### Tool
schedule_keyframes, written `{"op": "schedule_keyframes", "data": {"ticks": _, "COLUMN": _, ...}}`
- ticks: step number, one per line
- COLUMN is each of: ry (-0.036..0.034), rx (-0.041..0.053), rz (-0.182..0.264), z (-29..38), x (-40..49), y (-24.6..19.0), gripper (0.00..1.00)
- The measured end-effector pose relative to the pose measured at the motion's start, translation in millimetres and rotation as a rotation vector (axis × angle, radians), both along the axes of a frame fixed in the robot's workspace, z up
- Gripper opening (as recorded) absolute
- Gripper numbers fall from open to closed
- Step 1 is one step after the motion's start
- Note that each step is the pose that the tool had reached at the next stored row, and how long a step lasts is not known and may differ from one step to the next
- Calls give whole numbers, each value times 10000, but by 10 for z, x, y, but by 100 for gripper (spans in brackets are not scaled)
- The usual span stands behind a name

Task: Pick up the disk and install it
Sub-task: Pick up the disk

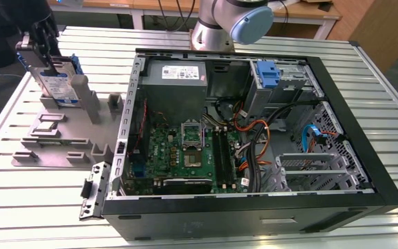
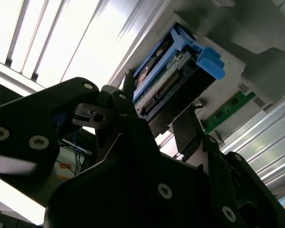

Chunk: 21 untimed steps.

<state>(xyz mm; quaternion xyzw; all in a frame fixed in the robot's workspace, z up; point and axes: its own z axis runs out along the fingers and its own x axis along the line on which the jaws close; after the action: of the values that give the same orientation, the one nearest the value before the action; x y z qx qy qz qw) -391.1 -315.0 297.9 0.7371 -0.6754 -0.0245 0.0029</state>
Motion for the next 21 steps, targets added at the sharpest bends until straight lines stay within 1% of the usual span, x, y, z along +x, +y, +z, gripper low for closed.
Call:
{"op": "schedule_keyframes", "data": {"ticks": 13, "ry": 1, "rx": 0, "rz": -15, "z": -1, "x": 0, "y": 4, "gripper": 59}}
{"op": "schedule_keyframes", "data": {"ticks": 14, "ry": 0, "rx": 0, "rz": -16, "z": -1, "x": 0, "y": 4, "gripper": 57}}
{"op": "schedule_keyframes", "data": {"ticks": 16, "ry": 1, "rx": -1, "rz": -17, "z": -1, "x": 0, "y": 4, "gripper": 57}}
{"op": "schedule_keyframes", "data": {"ticks": 17, "ry": 0, "rx": 0, "rz": -18, "z": -1, "x": 0, "y": 4, "gripper": 51}}
{"op": "schedule_keyframes", "data": {"ticks": 21, "ry": 0, "rx": 0, "rz": -20, "z": -1, "x": 0, "y": 4, "gripper": 51}}
